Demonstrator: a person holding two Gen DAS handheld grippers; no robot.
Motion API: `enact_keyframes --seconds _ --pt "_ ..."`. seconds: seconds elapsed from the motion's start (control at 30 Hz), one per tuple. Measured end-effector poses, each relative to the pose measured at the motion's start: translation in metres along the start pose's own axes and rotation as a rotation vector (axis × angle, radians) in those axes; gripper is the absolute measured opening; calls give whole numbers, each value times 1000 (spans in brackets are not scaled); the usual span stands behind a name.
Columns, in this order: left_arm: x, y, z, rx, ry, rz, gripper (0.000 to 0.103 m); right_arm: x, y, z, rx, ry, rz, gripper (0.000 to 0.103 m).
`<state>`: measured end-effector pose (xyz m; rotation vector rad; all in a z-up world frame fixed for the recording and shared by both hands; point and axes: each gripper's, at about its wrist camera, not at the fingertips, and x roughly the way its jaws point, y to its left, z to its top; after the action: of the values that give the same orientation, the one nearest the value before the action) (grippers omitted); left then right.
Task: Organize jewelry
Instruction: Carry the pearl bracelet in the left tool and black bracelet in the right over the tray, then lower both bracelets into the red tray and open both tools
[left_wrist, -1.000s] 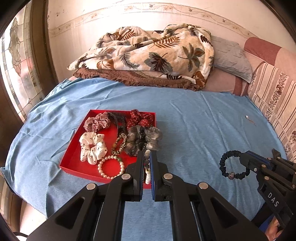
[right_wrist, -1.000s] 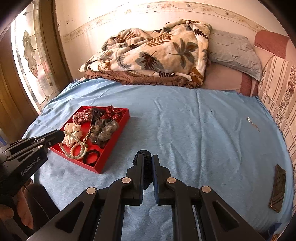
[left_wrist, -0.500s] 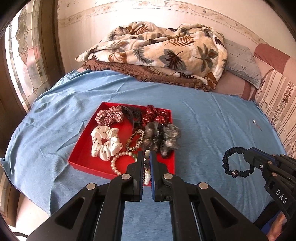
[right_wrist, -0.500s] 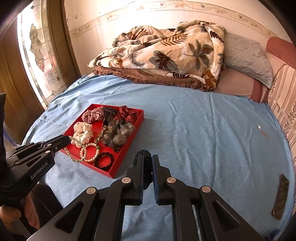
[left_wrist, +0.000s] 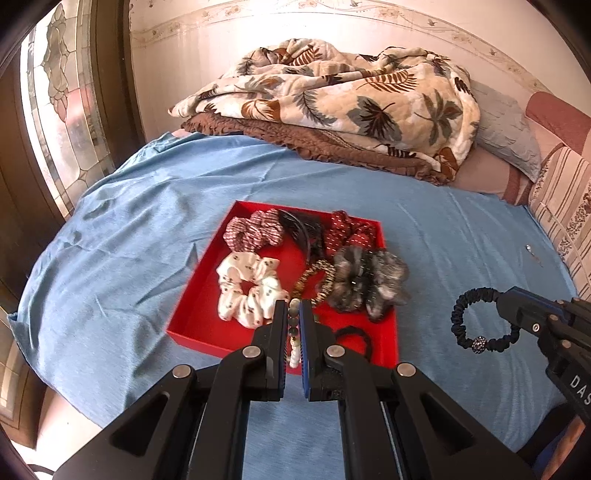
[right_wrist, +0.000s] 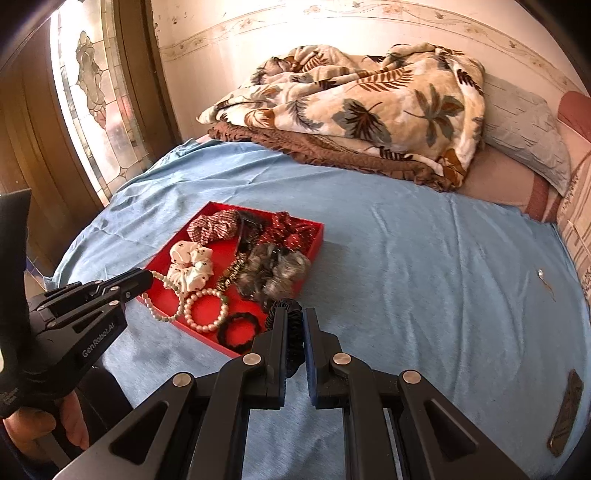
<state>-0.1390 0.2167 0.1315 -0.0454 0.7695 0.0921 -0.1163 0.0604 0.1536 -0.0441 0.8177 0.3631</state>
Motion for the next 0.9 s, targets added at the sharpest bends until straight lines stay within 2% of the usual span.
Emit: enact_keyframes --seconds 0.33,0.6,0.9 --pt "11 18 13 21 3 27 6 15 19 15 -26 5 35 9" --pt "23 26 28 12 18 -17 6 27 22 21 1 24 76 9" --pt "51 43 68 -9 56 -96 6 41 28 31 23 28 133 9"
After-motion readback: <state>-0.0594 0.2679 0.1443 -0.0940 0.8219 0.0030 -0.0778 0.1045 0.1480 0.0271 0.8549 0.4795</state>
